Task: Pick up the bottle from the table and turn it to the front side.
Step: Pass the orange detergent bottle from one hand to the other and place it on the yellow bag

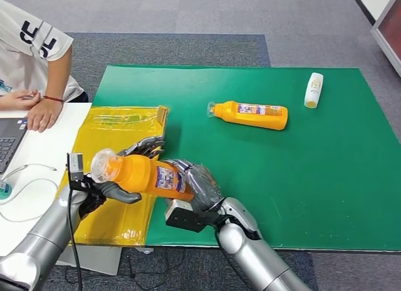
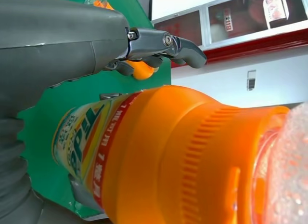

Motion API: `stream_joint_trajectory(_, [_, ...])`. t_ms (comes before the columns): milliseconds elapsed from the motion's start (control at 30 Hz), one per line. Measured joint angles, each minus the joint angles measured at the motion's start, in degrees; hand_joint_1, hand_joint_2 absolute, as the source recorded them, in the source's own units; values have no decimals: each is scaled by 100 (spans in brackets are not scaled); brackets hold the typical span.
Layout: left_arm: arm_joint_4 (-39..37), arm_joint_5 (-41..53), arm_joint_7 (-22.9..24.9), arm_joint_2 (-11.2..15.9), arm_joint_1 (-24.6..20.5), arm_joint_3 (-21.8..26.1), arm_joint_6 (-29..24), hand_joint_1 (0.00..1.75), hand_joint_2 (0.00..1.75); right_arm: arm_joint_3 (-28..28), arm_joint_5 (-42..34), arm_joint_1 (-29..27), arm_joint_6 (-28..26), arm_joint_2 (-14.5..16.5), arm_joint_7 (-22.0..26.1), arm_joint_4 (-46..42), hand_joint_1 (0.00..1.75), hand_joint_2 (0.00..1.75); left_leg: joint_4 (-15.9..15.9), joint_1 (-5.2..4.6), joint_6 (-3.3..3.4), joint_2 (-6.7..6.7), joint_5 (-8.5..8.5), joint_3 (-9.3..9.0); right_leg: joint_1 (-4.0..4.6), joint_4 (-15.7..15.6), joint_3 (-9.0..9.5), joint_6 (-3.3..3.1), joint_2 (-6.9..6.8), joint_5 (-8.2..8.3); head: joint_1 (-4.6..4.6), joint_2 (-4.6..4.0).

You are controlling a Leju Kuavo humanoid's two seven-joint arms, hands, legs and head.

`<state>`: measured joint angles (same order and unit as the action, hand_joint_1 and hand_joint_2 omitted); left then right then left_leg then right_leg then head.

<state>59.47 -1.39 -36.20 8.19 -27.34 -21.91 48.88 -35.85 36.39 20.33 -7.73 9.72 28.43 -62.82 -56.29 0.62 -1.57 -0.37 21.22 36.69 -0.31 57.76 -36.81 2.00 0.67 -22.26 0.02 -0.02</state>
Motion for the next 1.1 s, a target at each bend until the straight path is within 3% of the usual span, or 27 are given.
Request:
stream_joint_trajectory(467, [-179, -9, 0, -137, -215, -237, -50, 0, 175, -39, 140, 24, -135, 110, -70, 162, 175, 175, 0, 0, 0, 0, 0, 0, 0, 0, 0, 0, 0, 0, -1, 0])
stream_joint_trajectory(500, [-190, -13, 0, -143, -218, -245, -54, 22, 175, -39, 145, 25, -143, 112, -77, 169, 175, 175, 0, 0, 0, 0, 0, 0, 0, 0, 0, 0, 0, 0, -1, 0])
stream_joint_trajectory(600, [-226, -28, 0, -163, -224, -273, -56, 153, 175, -39, 158, 27, -165, 113, -90, 191, 175, 175, 0, 0, 0, 0, 0, 0, 0, 0, 0, 0, 0, 0, 0, 0])
stream_joint_trajectory(633, [-238, -38, 0, -168, -225, -285, -52, 175, 175, -39, 167, 30, -181, 113, -102, 196, 175, 175, 0, 0, 0, 0, 0, 0, 0, 0, 0, 0, 0, 0, 1, 0])
stream_joint_trajectory(1100, [-299, -117, 0, -179, -220, -344, -67, 175, 175, -46, 335, 42, -322, 115, -235, 234, 175, 175, 0, 0, 0, 0, 0, 1, 0, 0, 0, 0, 0, 0, 0, 0])
